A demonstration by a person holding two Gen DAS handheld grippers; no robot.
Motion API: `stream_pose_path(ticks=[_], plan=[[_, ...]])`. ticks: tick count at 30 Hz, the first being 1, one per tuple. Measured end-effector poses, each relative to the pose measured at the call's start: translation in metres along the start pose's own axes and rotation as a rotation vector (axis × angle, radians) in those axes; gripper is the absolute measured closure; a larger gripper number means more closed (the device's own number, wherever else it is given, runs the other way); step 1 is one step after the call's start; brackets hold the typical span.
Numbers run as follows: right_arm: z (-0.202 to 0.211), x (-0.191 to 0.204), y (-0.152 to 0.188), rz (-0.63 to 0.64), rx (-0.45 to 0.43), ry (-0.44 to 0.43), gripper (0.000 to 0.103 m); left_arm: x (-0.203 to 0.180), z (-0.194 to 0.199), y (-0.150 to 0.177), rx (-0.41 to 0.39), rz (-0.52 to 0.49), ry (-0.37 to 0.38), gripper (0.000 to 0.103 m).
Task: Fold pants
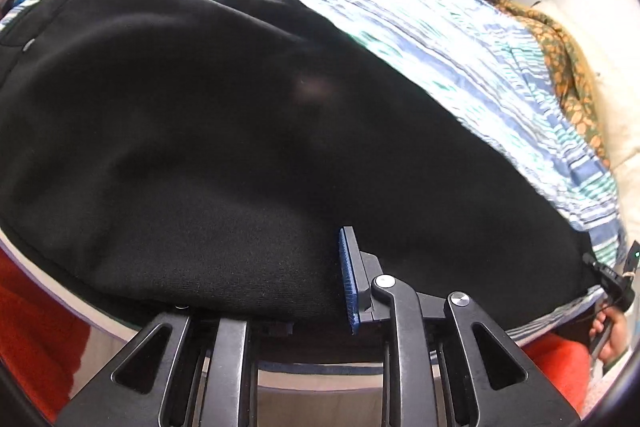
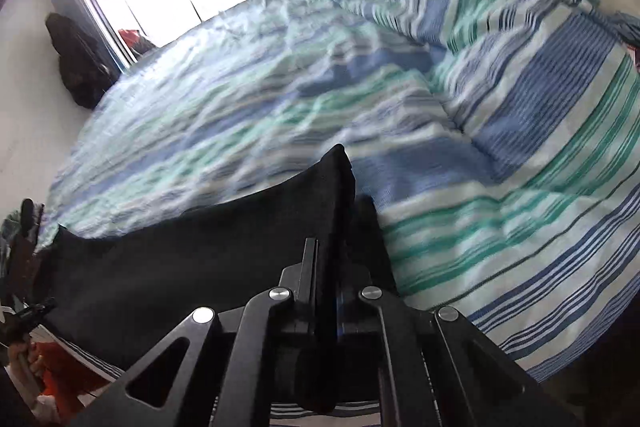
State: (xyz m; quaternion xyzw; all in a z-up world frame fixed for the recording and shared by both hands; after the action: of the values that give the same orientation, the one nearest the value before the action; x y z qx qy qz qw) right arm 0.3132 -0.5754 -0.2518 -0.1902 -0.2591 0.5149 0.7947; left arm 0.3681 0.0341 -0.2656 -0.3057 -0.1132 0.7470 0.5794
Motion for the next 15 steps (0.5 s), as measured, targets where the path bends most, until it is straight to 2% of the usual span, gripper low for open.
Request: stream_pose_path(ticks=[6,9,13,15], plan=[[-0.004,-0.004,0.007,-0.006,-0.02,0.037,0.095,-0.006,0.003,0.0,0.014,0.001,0.005,0.082],[0.007,0.001,0.005,0.021,-0.045,0.068,0.095,-0.008,0.009,0.0,0.023,-0.014,0.02,0.092],[0.0,-0.003,0.009,0.019,0.024,0.104,0.095,-0.009,0.003,0.008,0.045,-0.062,-0.012,0.095],[-0.003,-0.003,0.01,0.032,0.032,0.123,0.096,-0.015,0.006,0.006,0.047,-0.078,-0.014,0.096]])
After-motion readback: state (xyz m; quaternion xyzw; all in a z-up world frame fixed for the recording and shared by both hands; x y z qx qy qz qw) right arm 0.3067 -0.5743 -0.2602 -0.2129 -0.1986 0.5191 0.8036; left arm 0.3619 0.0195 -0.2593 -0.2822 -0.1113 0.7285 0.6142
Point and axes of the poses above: each gripper's, at about its wrist camera, not at the fingertips, and z roughly against the way its jaws point, x to its left, y to its underside, the point moved 7 cm from there along -z, roughly the way its jaws point, and after that the axes turned 6 degrees about -x, right-handed, at the moved point
